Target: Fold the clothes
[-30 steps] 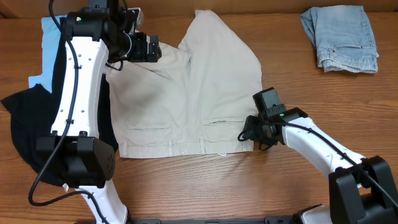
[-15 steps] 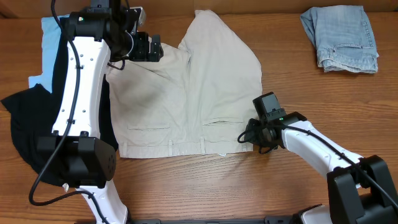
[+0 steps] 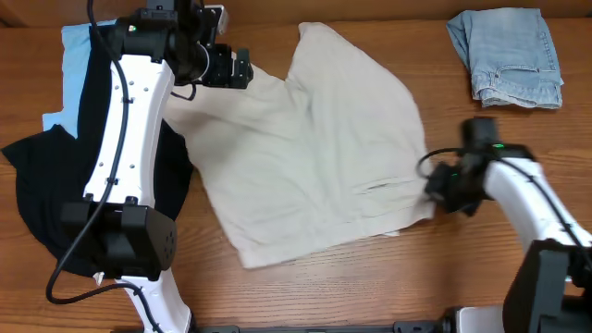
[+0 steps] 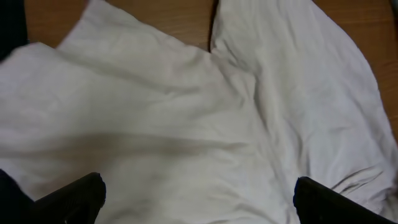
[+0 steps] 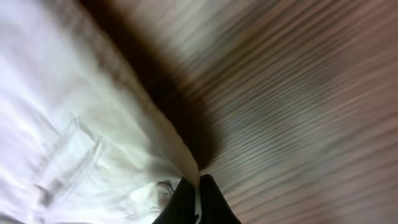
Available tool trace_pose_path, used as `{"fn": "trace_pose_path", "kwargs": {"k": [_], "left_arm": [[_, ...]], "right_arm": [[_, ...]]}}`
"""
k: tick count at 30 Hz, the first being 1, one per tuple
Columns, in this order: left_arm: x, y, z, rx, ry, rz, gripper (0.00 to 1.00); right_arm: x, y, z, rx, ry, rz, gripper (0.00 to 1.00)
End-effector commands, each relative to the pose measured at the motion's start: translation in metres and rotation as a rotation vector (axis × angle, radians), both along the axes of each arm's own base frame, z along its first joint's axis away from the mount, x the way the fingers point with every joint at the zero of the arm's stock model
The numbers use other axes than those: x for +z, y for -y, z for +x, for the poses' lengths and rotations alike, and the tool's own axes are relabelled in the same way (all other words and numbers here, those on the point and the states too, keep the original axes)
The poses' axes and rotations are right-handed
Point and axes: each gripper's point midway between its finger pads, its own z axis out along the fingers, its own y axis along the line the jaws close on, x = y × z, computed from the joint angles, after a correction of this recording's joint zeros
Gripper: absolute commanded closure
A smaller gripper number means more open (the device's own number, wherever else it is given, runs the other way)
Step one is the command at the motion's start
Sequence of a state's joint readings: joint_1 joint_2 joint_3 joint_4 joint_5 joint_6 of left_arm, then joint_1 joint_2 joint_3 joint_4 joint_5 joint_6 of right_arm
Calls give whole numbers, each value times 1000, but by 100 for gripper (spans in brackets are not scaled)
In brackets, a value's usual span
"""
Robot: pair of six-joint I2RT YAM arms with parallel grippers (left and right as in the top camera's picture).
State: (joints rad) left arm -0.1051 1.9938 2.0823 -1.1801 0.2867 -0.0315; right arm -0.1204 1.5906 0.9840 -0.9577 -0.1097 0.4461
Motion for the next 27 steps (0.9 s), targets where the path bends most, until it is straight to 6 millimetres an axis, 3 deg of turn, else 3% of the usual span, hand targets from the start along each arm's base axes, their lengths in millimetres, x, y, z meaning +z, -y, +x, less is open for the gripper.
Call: {"fn": "trace_pose_path", "kwargs": {"k": [1,4,5,9,12,17,27], "left_arm": [[5,17,0,-36,24,-4,0],[7,28,1,-77,49,3,0],[9,36,2,-115,73,12,0],[12,55,2,-199,119,31,0],[12,67,3,-251,148,43,0],[3,79,7,-311,165,68,0],[-52,78,29,-349,111,102,0]], "right_arm": [[26,67,12,-97,94,-64,96],[40,109,13,-235,140,-68,96],[54,124,16,-285,185,-33,89],[90,128,33,-239,291,38,39],[115,122,48,-192,338,28,25],[134,80,75,-48,391,29,16],[116,-49,90,257,366,45,14]]}}
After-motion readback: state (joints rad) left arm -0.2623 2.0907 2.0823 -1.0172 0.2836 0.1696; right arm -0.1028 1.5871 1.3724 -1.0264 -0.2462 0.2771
